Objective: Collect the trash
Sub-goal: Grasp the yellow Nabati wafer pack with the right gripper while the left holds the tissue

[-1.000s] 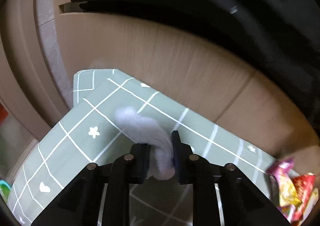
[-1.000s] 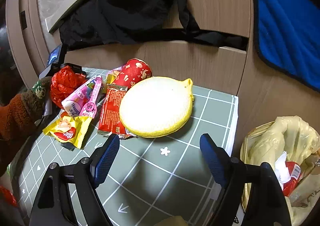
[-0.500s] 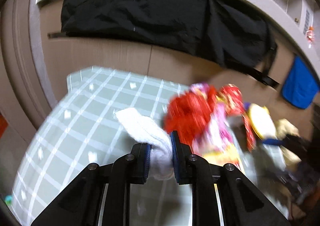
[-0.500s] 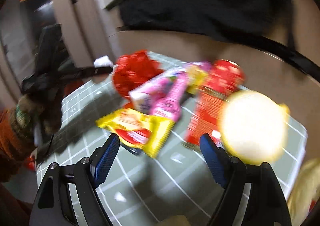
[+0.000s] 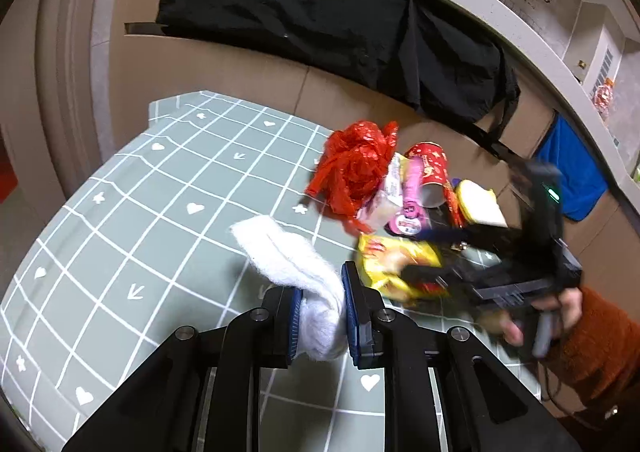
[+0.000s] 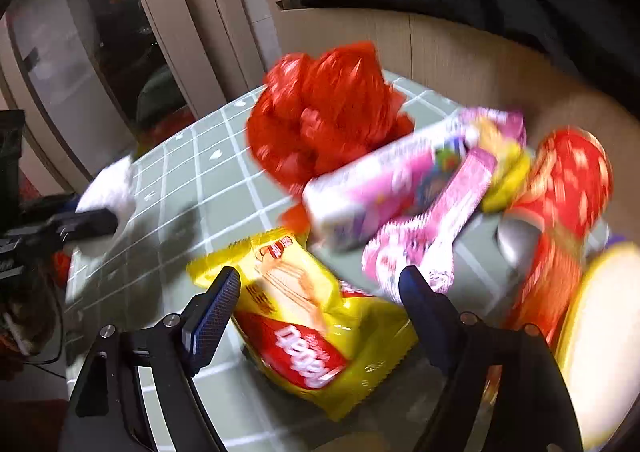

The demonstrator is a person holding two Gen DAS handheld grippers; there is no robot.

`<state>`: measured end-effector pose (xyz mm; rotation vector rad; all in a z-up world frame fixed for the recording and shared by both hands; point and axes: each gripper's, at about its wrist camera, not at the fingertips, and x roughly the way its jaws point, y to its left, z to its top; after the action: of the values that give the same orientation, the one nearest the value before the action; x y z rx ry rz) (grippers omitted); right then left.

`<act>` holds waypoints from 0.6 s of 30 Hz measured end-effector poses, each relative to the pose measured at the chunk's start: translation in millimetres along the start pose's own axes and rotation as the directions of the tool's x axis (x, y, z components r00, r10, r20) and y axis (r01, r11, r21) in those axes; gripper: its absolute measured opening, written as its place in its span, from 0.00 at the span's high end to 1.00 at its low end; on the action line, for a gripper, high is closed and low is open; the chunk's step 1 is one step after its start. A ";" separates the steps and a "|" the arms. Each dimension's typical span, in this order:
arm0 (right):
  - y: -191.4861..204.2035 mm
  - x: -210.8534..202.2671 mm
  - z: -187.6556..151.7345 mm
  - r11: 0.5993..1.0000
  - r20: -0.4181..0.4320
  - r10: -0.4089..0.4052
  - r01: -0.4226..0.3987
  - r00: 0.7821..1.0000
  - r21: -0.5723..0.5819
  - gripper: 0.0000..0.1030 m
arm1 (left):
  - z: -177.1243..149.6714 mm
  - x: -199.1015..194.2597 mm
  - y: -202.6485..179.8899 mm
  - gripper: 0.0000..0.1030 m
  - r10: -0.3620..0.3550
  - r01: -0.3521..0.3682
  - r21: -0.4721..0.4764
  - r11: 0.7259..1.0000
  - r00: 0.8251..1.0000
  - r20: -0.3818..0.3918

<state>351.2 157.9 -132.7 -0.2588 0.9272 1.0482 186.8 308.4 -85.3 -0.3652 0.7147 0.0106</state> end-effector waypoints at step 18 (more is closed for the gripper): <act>29.0 -32.4 -34.0 0.960 0.065 -0.140 0.119 0.988 0.254 0.23 | -13.6 -5.7 13.6 0.81 0.006 -0.003 -0.087 0.996 1.000 0.028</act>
<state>303.5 132.3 -122.2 -0.0650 0.9446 0.8063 172.0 317.3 -95.6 -0.4462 0.6888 0.0511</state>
